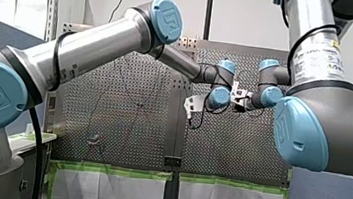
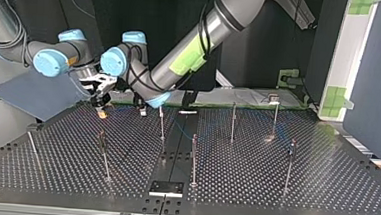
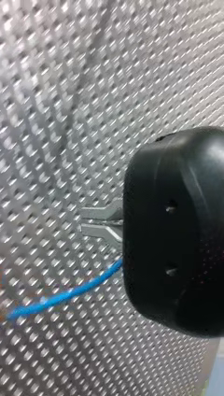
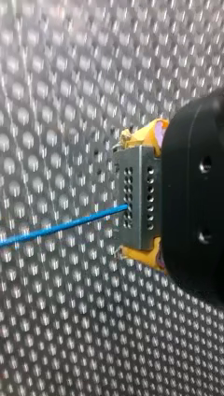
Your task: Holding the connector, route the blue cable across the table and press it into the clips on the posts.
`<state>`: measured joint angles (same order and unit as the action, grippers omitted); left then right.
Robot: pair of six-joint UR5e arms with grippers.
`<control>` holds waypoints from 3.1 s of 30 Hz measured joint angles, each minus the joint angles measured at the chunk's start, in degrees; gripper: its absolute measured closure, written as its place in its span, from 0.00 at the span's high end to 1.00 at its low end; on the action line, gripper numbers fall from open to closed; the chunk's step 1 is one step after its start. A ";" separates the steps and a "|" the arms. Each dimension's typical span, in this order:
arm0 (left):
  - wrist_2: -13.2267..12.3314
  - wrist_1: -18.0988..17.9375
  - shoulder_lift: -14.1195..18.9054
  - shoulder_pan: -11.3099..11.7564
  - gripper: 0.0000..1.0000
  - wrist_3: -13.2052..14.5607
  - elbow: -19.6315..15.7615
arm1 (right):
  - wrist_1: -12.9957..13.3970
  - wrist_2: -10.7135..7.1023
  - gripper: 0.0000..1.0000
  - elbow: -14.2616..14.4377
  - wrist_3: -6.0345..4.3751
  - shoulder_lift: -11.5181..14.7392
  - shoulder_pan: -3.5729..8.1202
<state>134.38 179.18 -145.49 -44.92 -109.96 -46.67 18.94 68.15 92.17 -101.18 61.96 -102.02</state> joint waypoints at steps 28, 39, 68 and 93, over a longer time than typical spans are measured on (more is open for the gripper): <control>0.43 -2.43 14.08 -1.34 0.00 0.90 -11.89 | -2.99 -1.16 0.00 -1.08 -5.59 13.86 -1.58; -2.76 -7.25 19.23 -0.04 0.00 3.38 -11.40 | -3.00 -1.08 0.00 -1.07 -5.52 17.47 -1.53; -16.11 -10.04 19.02 2.41 0.00 4.78 -11.56 | -3.65 -1.17 0.00 -4.31 -5.85 15.29 0.17; -13.85 -14.43 16.44 2.25 0.00 6.46 -10.39 | -3.86 -2.95 0.00 -7.07 -5.71 13.73 2.81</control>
<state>120.53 164.76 -129.05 -42.67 -103.50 -57.06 15.08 65.20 85.10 -106.89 75.68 -99.21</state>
